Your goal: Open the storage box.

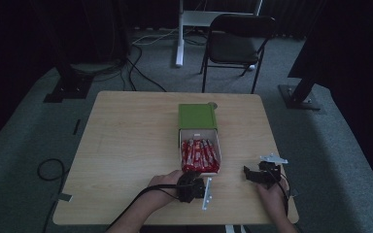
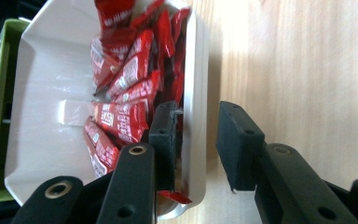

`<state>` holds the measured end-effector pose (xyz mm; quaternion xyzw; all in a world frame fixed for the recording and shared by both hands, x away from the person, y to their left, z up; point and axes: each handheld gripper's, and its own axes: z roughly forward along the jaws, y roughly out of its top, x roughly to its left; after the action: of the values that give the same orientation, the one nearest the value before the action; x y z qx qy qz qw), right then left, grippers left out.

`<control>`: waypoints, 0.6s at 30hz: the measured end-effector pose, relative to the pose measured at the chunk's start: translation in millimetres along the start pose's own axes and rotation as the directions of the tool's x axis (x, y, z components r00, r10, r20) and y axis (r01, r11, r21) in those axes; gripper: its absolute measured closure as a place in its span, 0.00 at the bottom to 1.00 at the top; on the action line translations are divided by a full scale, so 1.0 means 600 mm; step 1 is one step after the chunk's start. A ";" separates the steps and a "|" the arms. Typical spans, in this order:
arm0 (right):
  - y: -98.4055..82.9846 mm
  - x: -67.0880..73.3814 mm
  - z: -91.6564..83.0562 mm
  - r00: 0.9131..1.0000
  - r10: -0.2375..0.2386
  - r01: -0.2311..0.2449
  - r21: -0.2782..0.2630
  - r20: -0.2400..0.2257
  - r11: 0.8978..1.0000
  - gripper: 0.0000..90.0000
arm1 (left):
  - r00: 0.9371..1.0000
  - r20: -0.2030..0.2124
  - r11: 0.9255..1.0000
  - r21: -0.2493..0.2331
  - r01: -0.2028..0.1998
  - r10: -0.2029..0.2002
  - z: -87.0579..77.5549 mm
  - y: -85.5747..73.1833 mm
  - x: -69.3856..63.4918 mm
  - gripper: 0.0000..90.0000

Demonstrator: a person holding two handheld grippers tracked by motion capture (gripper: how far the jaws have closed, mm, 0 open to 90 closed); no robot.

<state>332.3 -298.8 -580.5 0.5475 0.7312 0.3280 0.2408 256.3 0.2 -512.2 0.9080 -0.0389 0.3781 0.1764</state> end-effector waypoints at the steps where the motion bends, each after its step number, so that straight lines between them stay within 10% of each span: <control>1: 0.000 0.000 0.000 1.000 0.000 0.000 0.000 0.000 1.000 0.13 | 1.000 0.019 1.000 -0.015 0.020 -0.020 -0.004 0.000 0.005 0.77; 6: 0.000 0.000 0.000 1.000 0.001 -0.001 0.000 0.000 1.000 0.13 | 0.990 0.076 0.986 -0.106 0.128 -0.120 -0.023 -0.003 0.031 0.77; 18: 0.000 0.000 0.000 1.000 0.001 -0.001 0.000 0.000 1.000 0.13 | 0.925 0.176 0.900 -0.229 0.371 -0.337 -0.057 -0.044 0.095 0.77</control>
<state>332.3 -298.7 -580.5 0.5480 0.7308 0.3282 0.2406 279.3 40.2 -457.4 0.8920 0.0665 0.2706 0.3559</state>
